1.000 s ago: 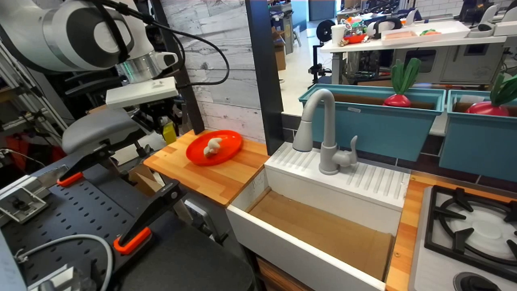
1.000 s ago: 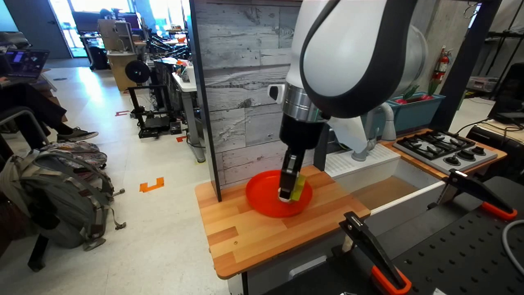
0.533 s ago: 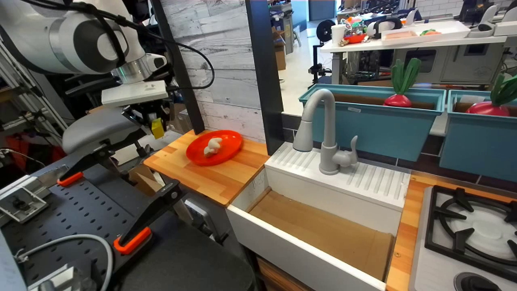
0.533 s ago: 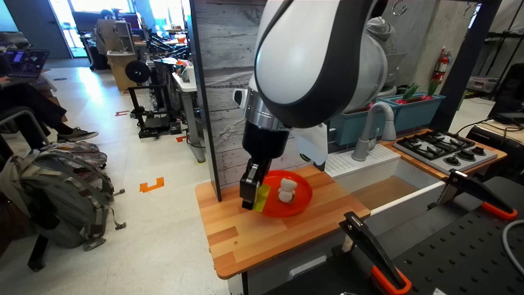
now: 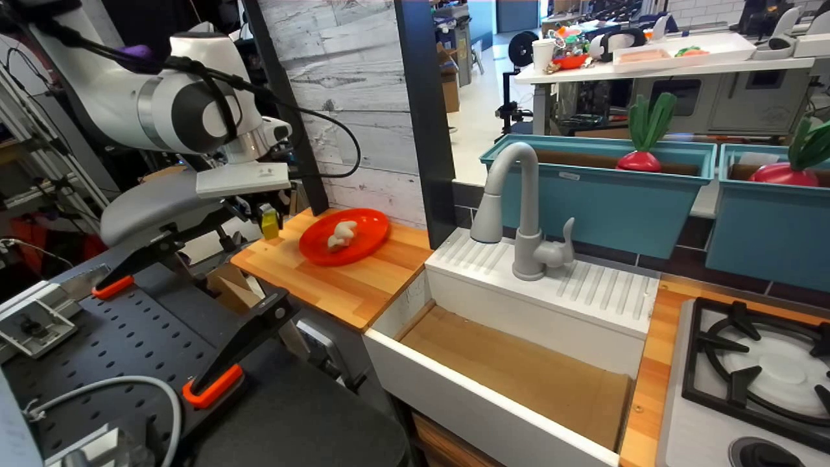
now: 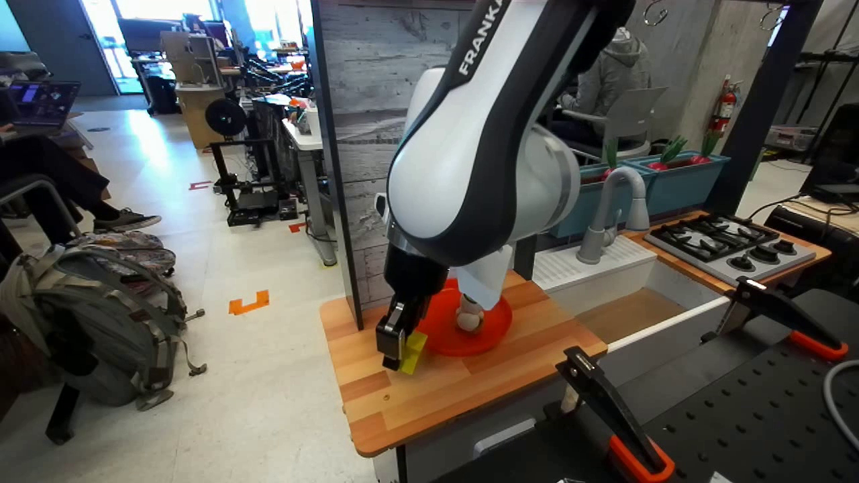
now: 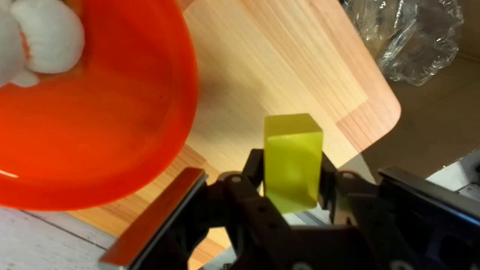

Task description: Move the yellow block to the left.

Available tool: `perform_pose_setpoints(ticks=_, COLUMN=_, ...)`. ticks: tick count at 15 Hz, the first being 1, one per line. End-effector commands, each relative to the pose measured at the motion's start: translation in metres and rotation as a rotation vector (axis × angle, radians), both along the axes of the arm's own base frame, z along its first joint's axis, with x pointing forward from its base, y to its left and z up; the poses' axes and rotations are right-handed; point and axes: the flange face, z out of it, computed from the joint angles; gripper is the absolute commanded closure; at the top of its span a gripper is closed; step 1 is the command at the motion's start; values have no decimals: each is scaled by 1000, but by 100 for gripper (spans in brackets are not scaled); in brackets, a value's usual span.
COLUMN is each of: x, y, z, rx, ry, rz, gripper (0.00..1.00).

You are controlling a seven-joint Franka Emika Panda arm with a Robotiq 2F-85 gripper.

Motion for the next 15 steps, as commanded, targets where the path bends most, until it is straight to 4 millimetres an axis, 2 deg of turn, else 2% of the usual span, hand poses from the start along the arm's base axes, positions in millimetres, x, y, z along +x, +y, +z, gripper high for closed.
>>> perform_pose_setpoints(ticks=1, x=14, y=13, z=-25, rx=-12, ry=34, rz=-29, gripper=91)
perform_pose_setpoints(ticks=2, x=15, y=15, z=-29, rx=-12, ry=40, rz=-35, gripper=91)
perform_pose_setpoints(ticks=3, x=17, y=18, z=-31, rx=-12, ry=46, rz=-37, gripper=41)
perform_pose_setpoints(ticks=4, x=18, y=20, z=-32, rx=-10, ry=51, rz=-38, gripper=39)
perform_pose_setpoints(ticks=7, x=20, y=21, z=-29, rx=-6, ry=43, rz=-43, gripper=19)
perform_pose_setpoints(ticks=10, x=17, y=18, z=-16, rx=12, ry=30, rz=-47, gripper=0)
perform_pose_setpoints(ticks=11, x=15, y=17, z=-10, rx=19, ry=21, rz=-50, gripper=0)
perform_pose_setpoints(ticks=15, x=-14, y=17, z=37, rx=70, ry=-63, rz=-27, gripper=0)
